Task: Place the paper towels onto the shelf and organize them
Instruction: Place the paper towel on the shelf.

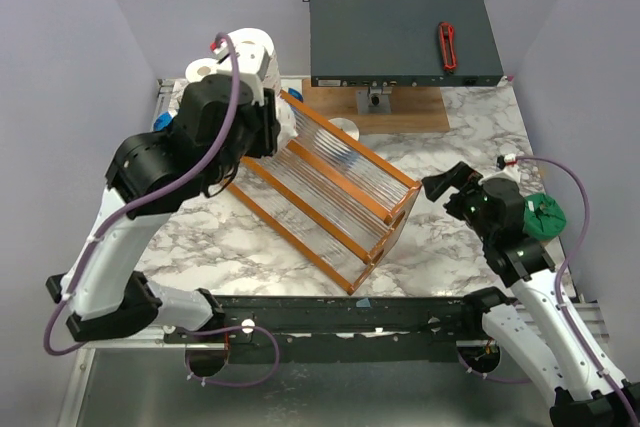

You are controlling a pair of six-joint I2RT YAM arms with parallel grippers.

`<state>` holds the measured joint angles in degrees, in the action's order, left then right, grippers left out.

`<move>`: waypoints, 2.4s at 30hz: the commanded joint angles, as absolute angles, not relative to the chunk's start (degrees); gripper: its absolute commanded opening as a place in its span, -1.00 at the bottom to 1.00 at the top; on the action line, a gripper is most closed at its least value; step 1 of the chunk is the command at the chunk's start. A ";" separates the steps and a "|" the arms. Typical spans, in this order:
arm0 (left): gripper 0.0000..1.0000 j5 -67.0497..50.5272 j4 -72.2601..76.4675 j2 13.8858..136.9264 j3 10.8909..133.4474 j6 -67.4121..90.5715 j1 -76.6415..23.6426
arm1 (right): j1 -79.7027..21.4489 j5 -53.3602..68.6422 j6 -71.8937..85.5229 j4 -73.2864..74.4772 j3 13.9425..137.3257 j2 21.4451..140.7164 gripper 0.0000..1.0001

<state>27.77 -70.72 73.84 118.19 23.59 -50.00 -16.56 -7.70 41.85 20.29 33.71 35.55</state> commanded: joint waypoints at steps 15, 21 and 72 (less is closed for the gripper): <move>-0.80 25.86 -68.50 89.88 135.95 15.99 -47.00 | -16.89 -7.03 40.34 21.97 37.13 37.08 1.00; -0.81 23.63 -68.75 90.83 136.49 16.50 -45.46 | -16.90 -7.19 40.29 21.97 37.06 36.91 1.00; 0.16 18.46 -68.86 93.80 133.25 18.29 -40.96 | -16.89 -7.49 40.60 22.06 35.99 36.12 1.00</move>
<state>18.81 -69.54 94.00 133.14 18.61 -41.23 -16.56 -7.68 41.06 20.80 35.53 36.56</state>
